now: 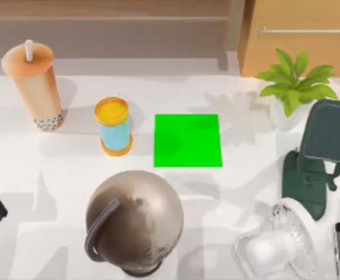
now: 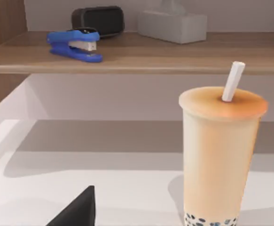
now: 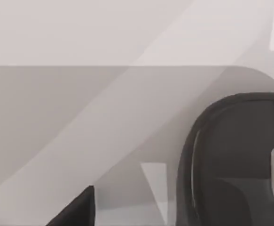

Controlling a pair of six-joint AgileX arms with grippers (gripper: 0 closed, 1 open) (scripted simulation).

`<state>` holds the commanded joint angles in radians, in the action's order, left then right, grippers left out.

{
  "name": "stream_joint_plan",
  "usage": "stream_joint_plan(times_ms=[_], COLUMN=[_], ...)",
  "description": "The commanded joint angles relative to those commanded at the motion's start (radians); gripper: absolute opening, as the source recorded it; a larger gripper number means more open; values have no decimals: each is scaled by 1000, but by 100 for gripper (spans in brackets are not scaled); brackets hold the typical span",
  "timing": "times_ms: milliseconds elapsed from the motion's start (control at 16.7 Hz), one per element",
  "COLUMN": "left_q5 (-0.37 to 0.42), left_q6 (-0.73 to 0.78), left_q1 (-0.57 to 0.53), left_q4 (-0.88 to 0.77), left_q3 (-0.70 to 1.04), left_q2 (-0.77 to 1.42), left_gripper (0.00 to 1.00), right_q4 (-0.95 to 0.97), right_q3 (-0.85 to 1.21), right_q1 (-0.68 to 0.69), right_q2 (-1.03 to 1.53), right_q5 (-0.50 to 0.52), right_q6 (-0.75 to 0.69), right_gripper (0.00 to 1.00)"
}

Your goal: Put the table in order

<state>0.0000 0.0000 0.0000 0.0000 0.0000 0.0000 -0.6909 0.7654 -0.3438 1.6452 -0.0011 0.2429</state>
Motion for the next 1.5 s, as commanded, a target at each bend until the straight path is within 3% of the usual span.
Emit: stream_joint_plan(times_ms=[240, 1020, 1500], left_q5=[0, 0, 0], left_q6=[0, 0, 0], left_q1=[0, 0, 0], left_q4=[0, 0, 0], left_q3=[0, 0, 0], left_q2=[0, 0, 0], left_gripper=[100, 100, 100], right_q4=[4, 4, 4], right_q3=[-3, -3, -3], right_q1=[0, 0, 0], right_q2=[3, 3, 3], right_q5=[0, 0, 0], right_q6=[0, 0, 0], right_gripper=[100, 2, 0])
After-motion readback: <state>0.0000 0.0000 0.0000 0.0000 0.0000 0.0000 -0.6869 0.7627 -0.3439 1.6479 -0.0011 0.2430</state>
